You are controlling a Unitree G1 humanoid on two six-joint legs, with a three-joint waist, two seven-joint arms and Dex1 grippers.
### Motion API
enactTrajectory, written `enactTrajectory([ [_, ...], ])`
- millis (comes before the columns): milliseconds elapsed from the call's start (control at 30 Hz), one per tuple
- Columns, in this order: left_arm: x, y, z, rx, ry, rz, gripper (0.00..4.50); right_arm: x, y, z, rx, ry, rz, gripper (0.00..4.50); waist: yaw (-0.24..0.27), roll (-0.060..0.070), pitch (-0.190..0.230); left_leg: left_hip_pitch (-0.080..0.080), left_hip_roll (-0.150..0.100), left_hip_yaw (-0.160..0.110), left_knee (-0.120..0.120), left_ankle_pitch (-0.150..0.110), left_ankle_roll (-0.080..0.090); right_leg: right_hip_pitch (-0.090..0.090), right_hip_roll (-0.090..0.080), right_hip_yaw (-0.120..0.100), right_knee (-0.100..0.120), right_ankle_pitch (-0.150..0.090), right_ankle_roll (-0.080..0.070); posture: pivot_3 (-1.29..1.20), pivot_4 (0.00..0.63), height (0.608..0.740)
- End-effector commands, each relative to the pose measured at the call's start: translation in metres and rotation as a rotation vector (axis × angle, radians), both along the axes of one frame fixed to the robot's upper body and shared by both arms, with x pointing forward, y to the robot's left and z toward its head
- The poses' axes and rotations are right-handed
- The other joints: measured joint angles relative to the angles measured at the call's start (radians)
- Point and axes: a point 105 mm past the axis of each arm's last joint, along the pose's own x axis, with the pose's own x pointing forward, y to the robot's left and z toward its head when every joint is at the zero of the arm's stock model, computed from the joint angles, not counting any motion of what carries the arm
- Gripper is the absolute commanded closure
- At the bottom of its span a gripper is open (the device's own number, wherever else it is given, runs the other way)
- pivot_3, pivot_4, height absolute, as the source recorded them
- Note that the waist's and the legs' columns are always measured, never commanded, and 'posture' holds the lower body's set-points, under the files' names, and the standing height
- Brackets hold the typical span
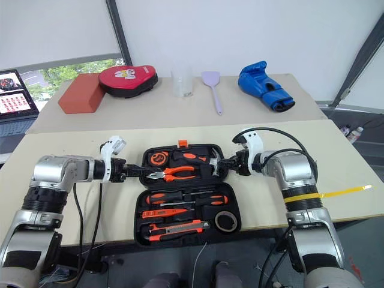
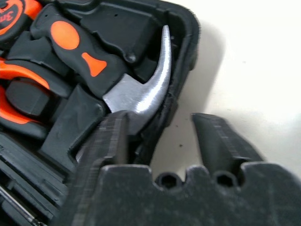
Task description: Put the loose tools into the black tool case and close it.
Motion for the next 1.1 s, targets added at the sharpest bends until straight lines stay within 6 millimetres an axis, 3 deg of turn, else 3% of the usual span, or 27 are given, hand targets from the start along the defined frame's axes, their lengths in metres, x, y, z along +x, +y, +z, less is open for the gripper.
enactTrajectory([
  [33,-0.005,-0.003,0.001,-0.003,-0.022,-0.022,2.96,0.002,0.004,0.007,0.026,-0.028,-0.005,3.43,0.001,0.0,0.0,0.001,0.0,0.0,0.0,0.0,-0.001,0.001,0.0,0.001,0.001,0.0,0.0,0.0,0.15,0.74],
  [133,-0.008,-0.006,-0.001,-0.013,-0.028,-0.029,3.96,0.0,0.01,0.008,0.032,-0.032,0.005,4.43,0.004,0.0,0.0,0.004,0.0,0.0,0.0,0.0,-0.003,0.004,0.0,0.002,0.001,0.0,0.0,0.0,0.15,0.74],
  [200,-0.008,-0.008,0.001,-0.018,-0.07,-0.039,4.49,0.0,0.013,0.01,0.038,-0.043,0.009,4.5,0.006,0.001,0.0,0.009,0.0,0.0,-0.001,0.0,-0.003,0.009,0.0,0.003,0.001,0.0,0.0,0.0,0.15,0.74],
  [267,-0.008,-0.01,0.003,-0.024,-0.096,-0.046,4.49,0.0,0.014,0.011,0.042,-0.051,0.006,4.5,0.006,0.001,0.0,0.01,0.0,0.0,-0.001,-0.002,-0.007,0.01,0.0,0.003,0.0,0.0,0.0,0.0,0.15,0.74],
  [367,0.006,-0.019,0.04,-0.086,-0.336,-0.051,4.49,0.015,0.014,0.049,-0.034,-0.365,-0.021,4.5,0.007,0.0,0.0,0.01,0.0,0.0,-0.001,-0.002,-0.006,0.009,0.0,0.003,0.001,0.0,0.0,0.0,0.15,0.74],
  [533,0.023,-0.022,0.082,-0.07,-0.662,-0.015,4.49,0.019,0.015,0.087,-0.002,-0.599,-0.062,4.5,0.009,0.0,0.0,-0.001,0.0,0.0,0.002,0.0,-0.005,-0.002,0.0,0.002,0.002,0.002,-0.002,0.0,0.15,0.74],
  [633,0.026,-0.025,0.089,-0.014,-0.772,-0.036,4.49,0.018,0.013,0.098,-0.09,-0.755,-0.066,4.5,0.001,0.0,0.0,-0.01,0.001,0.0,0.001,0.003,-0.001,-0.011,0.001,-0.001,0.003,0.002,-0.003,0.0,0.15,0.74],
  [733,0.021,-0.03,0.077,0.08,-0.839,-0.11,4.49,0.013,0.013,0.087,-0.147,-0.81,-0.035,4.5,-0.008,0.0,0.0,-0.015,0.001,0.001,0.002,0.003,-0.001,-0.016,0.0,-0.002,0.004,0.003,-0.004,0.0,0.15,0.74],
  [833,0.017,-0.029,0.059,0.22,-0.942,-0.152,4.49,0.008,0.01,0.061,-0.239,-0.821,0.009,4.5,-0.014,0.0,0.0,-0.014,0.0,0.002,0.001,0.003,-0.001,-0.017,0.0,-0.002,0.002,0.003,-0.004,0.0,0.15,0.74],
  [967,0.016,-0.007,0.034,0.315,-1.015,0.013,4.49,-0.013,0.007,0.027,-0.331,-0.876,0.079,4.5,-0.01,-0.001,-0.002,-0.008,0.0,0.002,-0.004,0.003,-0.001,-0.014,0.0,-0.002,0.001,0.003,-0.004,0.0,0.15,0.74],
  [1100,0.001,0.009,0.023,0.3,-0.985,0.107,4.49,-0.033,-0.005,0.018,-0.334,-0.915,0.082,4.5,-0.011,0.0,-0.003,0.001,0.001,0.004,-0.006,0.002,-0.001,-0.006,0.001,0.0,0.0,0.003,-0.004,0.0,0.15,0.74],
])
